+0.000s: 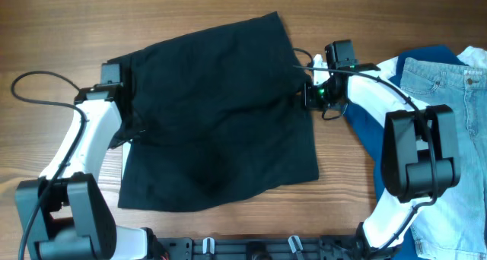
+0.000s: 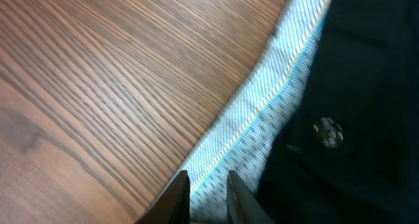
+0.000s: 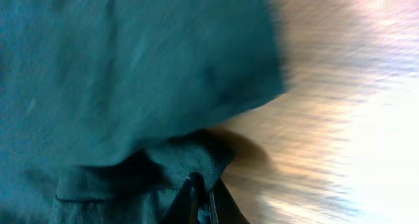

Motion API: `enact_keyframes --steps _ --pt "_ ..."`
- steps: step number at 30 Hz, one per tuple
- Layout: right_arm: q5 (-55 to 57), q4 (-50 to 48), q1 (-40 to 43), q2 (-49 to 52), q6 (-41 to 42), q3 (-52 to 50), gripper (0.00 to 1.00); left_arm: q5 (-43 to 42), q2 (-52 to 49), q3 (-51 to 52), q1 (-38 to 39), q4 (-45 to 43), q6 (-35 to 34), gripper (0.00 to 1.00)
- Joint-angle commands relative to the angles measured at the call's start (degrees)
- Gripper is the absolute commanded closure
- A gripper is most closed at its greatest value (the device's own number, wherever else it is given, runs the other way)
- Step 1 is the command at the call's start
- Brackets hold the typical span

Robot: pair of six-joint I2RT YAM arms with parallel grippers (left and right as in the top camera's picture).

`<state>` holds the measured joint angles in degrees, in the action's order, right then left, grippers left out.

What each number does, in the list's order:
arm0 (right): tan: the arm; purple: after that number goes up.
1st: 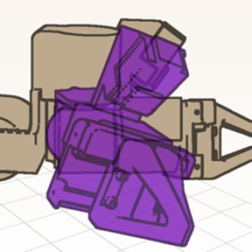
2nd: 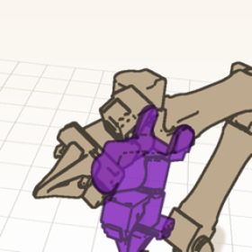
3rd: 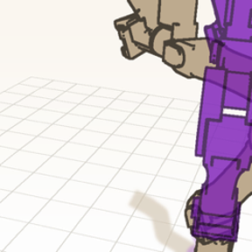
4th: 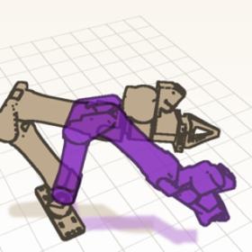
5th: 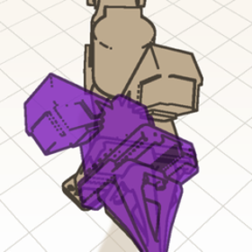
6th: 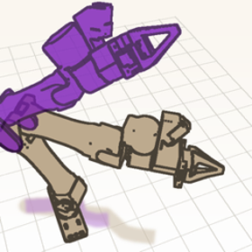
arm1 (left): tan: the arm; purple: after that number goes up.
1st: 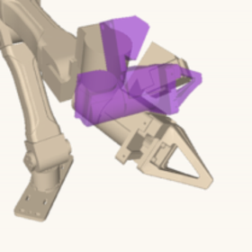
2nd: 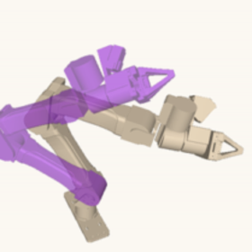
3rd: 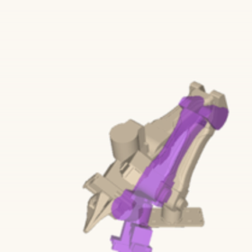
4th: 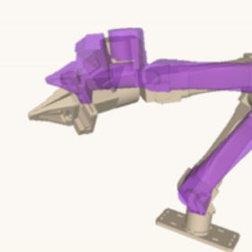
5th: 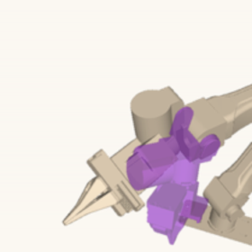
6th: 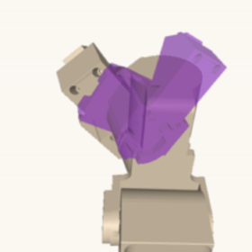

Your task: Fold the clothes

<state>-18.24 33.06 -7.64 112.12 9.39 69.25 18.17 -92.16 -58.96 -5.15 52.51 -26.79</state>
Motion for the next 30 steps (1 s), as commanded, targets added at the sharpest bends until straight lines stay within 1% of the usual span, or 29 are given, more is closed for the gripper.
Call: enact_keyframes --steps 1,2,3,4,6,7,8,9,12,14,15,17,18,19,21,22,24,25,27,30 --pt "8.22 -0.11 3.10 -3.72 3.21 5.57 0.96 0.52 -0.48 0.09 -2.32 -2.43 -0.35 0.76" --pt "8.22 1.22 3.89 -4.35 3.76 6.32 0.65 -2.19 -0.48 0.09 -2.38 -4.02 0.92 0.71" --pt "8.68 4.15 4.50 -4.85 4.90 6.49 0.45 -6.29 -0.48 0.09 -2.38 -5.90 2.73 0.65" --pt "8.63 7.85 5.09 -5.01 6.25 6.49 0.44 -10.67 -0.48 0.09 -2.38 -7.72 4.96 0.60" --pt "8.66 14.14 5.66 -4.98 5.99 6.49 0.42 -14.88 -0.52 0.11 -2.38 -10.58 8.52 0.54" --pt "8.17 16.72 5.68 -4.98 5.44 6.49 0.41 -15.65 -0.72 0.11 -2.38 -12.02 9.57 0.50" --pt "5.20 19.61 5.62 -4.98 2.73 6.47 0.44 -16.72 -1.20 0.15 -2.38 -13.44 10.64 0.48" --pt "1.68 21.35 5.29 -4.96 -0.57 6.12 0.44 -19.21 -2.23 0.15 -2.38 -14.69 12.85 0.50" --pt "1.03 24.24 4.24 -4.96 -0.83 5.03 0.44 -28.02 -7.28 0.15 -2.36 -15.17 18.62 0.58" --pt "1.05 23.26 4.11 -4.96 -0.33 4.39 0.44 -29.55 -10.58 0.15 -2.36 -16.35 19.12 0.62" --pt "1.03 22.95 4.11 -4.96 -0.22 4.31 0.44 -29.46 -12.94 0.15 -2.38 -17.59 19.15 0.67" --pt "1.03 22.77 4.11 -4.96 -0.33 4.31 0.44 -29.35 -16.33 0.15 -2.51 -20.11 19.10 0.85" --pt "1.03 22.91 4.11 -4.96 -0.44 4.31 0.44 -26.91 -17.79 0.15 -2.80 -21.79 18.36 0.92" --pt "1.03 23.12 4.11 -4.96 -0.52 4.31 0.44 -23.19 -18.56 0.15 -3.19 -23.10 15.58 0.95" --pt "0.15 23.54 4.00 -4.96 -1.97 4.24 0.44 -13.33 -19.74 0.15 -5.09 -25.86 8.37 0.96" --pt "-1.29 23.87 3.58 -4.96 -3.32 3.85 0.43 -10.14 -20.06 0.13 -7.30 -27.04 5.07 0.96" --pt "-2.56 23.65 2.12 -4.96 -3.37 1.62 0.42 -10.19 -20.13 0.13 -12.61 -27.58 0.81 0.96" --pt "-3.32 23.10 1.36 -4.96 -3.43 0.46 0.42 -11.02 -20.13 0.13 -14.45 -27.58 -0.13 0.96" --pt "-7.41 20.70 -1.62 -4.96 -5.09 -3.45 0.43 -14.86 -20.13 0.13 -17.57 -27.50 -0.46 0.96" --pt "-12.87 15.67 -6.78 -4.96 -7.39 -9.42 0.43 -16.57 -20.02 0.13 -18.43 -27.08 1.49 0.96"
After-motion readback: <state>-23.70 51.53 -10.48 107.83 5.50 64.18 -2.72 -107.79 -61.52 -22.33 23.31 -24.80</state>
